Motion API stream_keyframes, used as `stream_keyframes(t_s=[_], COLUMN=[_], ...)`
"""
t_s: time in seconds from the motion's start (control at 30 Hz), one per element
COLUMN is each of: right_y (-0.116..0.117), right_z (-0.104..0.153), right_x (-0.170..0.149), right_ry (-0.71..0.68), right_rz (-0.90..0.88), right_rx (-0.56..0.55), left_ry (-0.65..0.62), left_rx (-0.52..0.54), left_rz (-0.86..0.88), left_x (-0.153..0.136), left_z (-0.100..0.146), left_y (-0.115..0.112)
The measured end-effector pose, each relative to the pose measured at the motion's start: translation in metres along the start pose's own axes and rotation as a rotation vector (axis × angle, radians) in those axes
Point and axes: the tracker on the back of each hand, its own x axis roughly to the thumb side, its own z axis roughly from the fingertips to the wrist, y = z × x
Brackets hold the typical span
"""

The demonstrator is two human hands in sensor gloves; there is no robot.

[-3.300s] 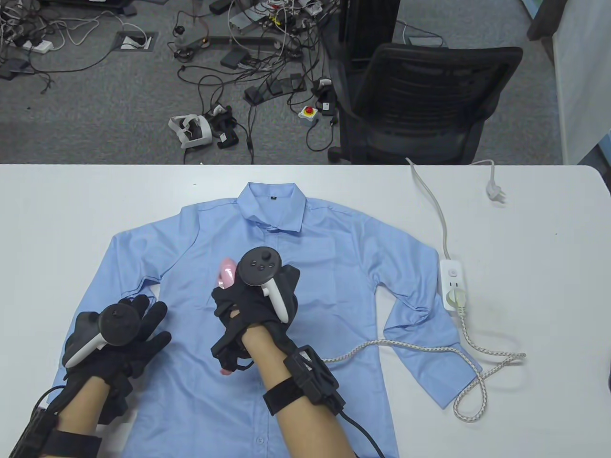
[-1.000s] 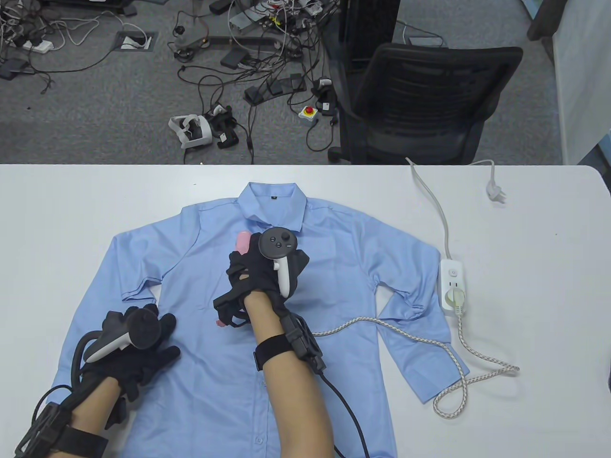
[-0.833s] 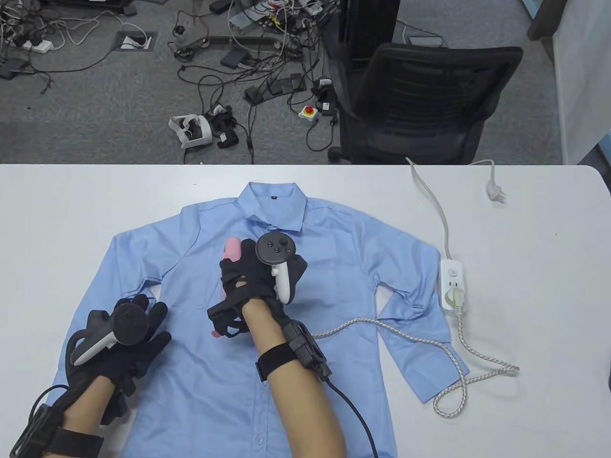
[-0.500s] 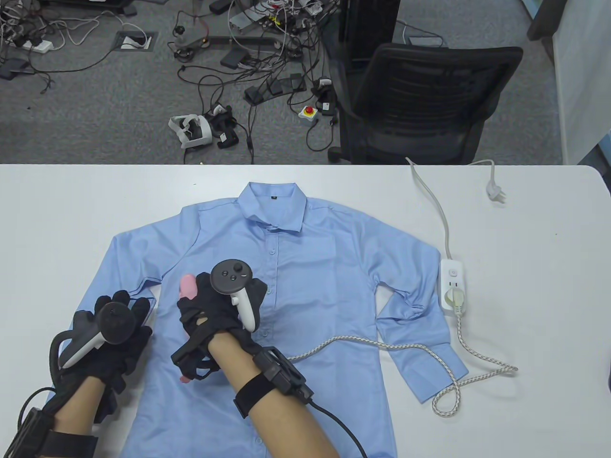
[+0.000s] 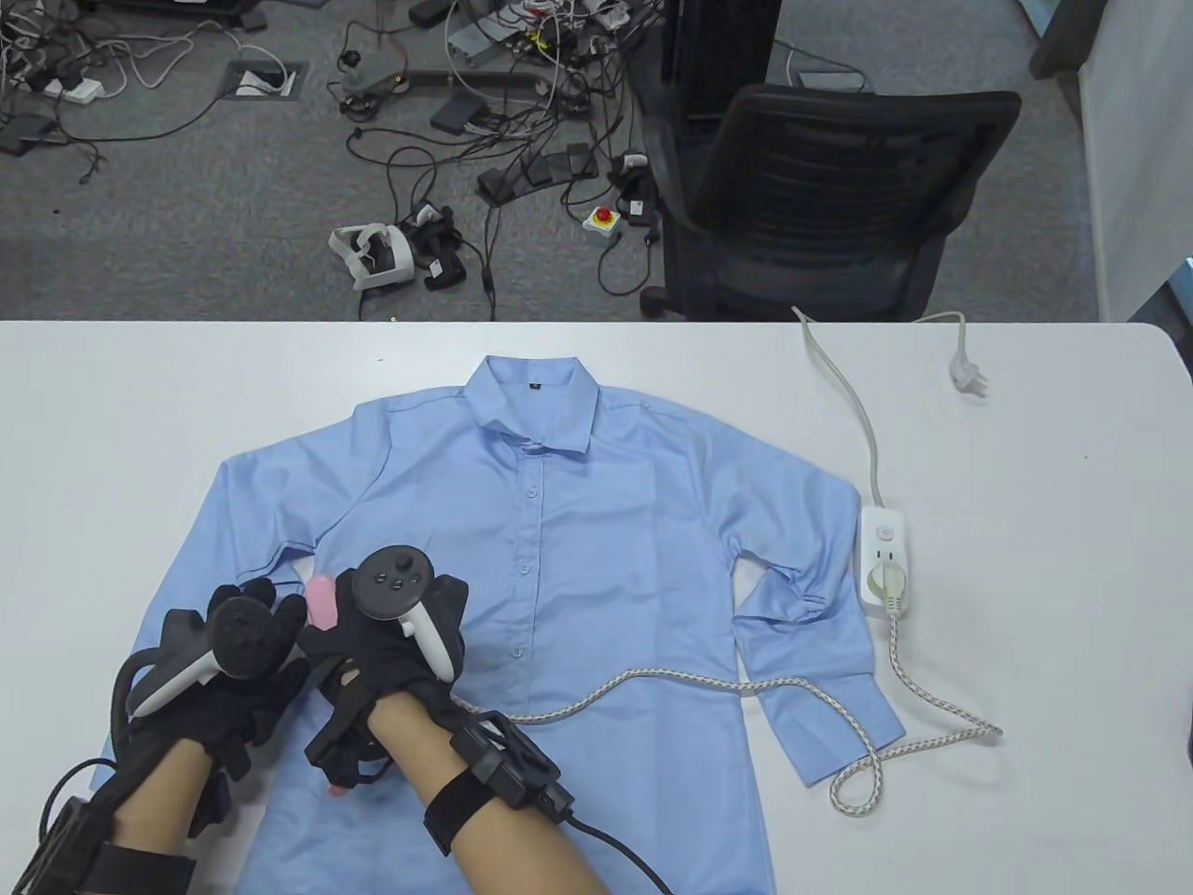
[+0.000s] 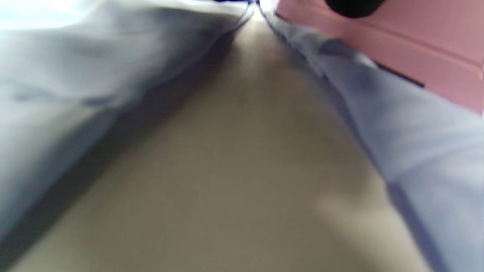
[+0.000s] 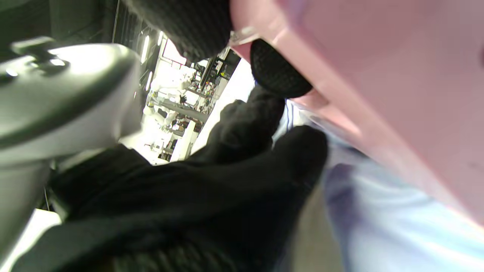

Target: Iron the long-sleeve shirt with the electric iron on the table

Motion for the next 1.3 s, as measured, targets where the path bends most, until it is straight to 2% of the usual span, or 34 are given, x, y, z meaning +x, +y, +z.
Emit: stream_keyframes(t_s=[0.1,0.2,0.27,0.5,0.63,0.8,0.9,1.17,1.3], right_y=[-0.001,-0.007,-0.016,-0.054,-0.079,-0.104,-0.108,-0.106,-0.103], right_z=[0.002,0.002,0.001,0.003,0.009,0.016,0.017,0.01,0.011], right_x=[0.0,-0.002,-0.006,-0.026,-0.043,-0.07,-0.077,-0.07,-0.077], right_ry=[0.024,0.061,0.094,0.238,0.336,0.444,0.452,0.472,0.442], right_rz=[0.023,0.006,0.006,-0.012,-0.003,-0.166,-0.252,-0.163,-0.258], right_rx=[-0.078,-0.107,-0.132,-0.142,-0.2,-0.148,-0.096,-0.103,-0.043], left_ry=[0.005,-0.005,-0.007,-0.009,-0.01,-0.008,-0.017,-0.043,-0.127], left_rx=[-0.045,-0.092,-0.098,-0.111,-0.117,-0.119,-0.135,-0.138,-0.127], left_rz=[-0.023,-0.011,0.037,0.03,0.039,0.039,0.076,0.083,0.318], left_x=[0.0,0.0,-0.001,-0.001,-0.001,-0.001,-0.002,-0.002,-0.014], left_z=[-0.003,-0.009,-0.009,-0.01,-0.01,-0.011,-0.013,-0.012,-0.01], left_y=[-0.005,-0.012,-0.012,-0.014,-0.014,-0.014,-0.015,-0.014,-0.006])
